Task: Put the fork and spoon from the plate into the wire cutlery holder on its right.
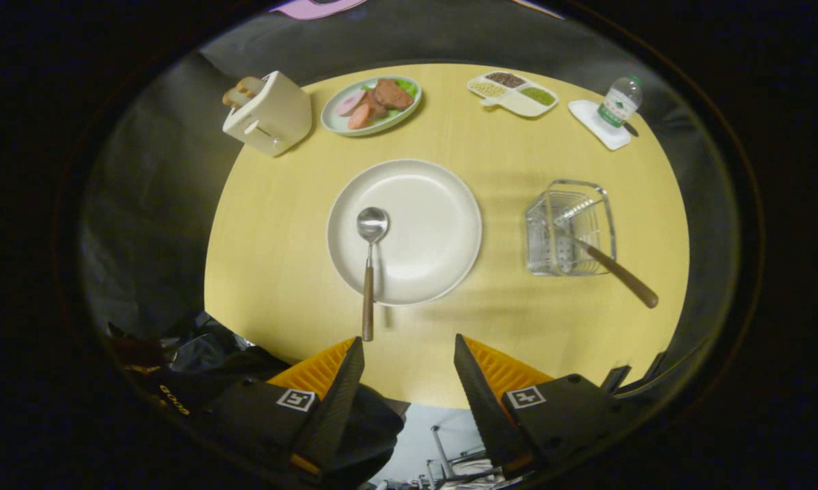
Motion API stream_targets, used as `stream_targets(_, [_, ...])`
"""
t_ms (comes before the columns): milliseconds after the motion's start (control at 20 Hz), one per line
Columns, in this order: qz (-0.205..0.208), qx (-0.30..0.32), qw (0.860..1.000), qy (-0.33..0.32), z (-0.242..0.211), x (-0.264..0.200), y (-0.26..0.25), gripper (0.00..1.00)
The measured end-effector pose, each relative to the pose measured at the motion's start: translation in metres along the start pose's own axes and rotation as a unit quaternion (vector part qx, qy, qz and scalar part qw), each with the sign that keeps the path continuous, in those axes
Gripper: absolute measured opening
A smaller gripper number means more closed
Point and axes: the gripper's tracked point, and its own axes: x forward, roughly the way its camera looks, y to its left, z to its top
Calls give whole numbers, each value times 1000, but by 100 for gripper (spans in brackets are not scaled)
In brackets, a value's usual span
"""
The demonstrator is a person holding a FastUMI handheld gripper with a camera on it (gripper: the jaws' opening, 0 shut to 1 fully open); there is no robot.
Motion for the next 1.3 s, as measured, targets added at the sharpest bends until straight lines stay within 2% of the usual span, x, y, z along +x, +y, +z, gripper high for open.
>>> stream_targets(200, [26, 2, 999, 32, -11, 27, 29, 85])
stream_targets(450, [15, -16, 999, 47, -12, 61, 40, 84])
stream_targets(750, [9, -5, 998, 65, -16, 92, 44, 83])
stream_targets(1000, [10, 8, 997, 71, -13, 106, 48, 53])
stream_targets(1200, [-3, 14, 997, 72, -11, 116, 43, 30])
stream_targets(1250, [-4, 14, 997, 75, -16, 122, 43, 18])
stream_targets(1300, [-6, 15, 997, 76, -12, 110, 44, 15])
